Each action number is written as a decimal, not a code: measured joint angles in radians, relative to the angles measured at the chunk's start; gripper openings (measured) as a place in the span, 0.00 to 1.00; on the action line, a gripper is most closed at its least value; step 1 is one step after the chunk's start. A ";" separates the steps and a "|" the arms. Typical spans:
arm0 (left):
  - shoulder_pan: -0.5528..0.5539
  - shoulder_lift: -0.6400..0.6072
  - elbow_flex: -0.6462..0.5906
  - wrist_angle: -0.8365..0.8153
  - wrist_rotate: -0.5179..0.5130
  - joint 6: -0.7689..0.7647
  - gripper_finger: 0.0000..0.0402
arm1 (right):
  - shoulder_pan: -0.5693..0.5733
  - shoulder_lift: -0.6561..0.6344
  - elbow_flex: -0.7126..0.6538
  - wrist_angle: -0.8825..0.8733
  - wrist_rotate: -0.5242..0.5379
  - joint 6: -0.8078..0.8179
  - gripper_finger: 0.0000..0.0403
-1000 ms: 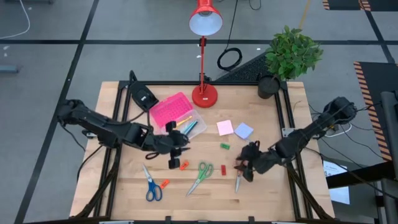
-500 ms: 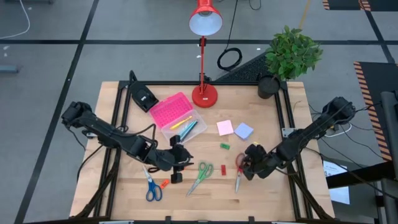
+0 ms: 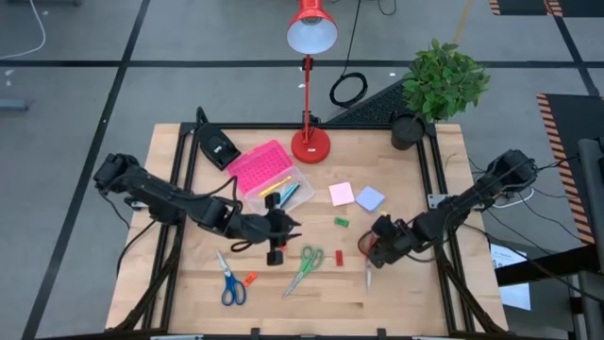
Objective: Pack school essentials
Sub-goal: Put the red scissors into the pink supply box
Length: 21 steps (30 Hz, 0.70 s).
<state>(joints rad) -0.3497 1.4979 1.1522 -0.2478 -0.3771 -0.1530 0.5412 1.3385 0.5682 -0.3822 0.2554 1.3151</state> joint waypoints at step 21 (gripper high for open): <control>0.104 0.000 0.000 0.014 0.065 0.043 0.29 | -0.139 -0.002 -0.002 0.123 -0.130 -0.541 0.47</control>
<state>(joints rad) -0.2454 1.4979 1.1522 -0.2340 -0.3119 -0.1099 0.4024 1.3361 0.5663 -0.2594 0.1258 0.7737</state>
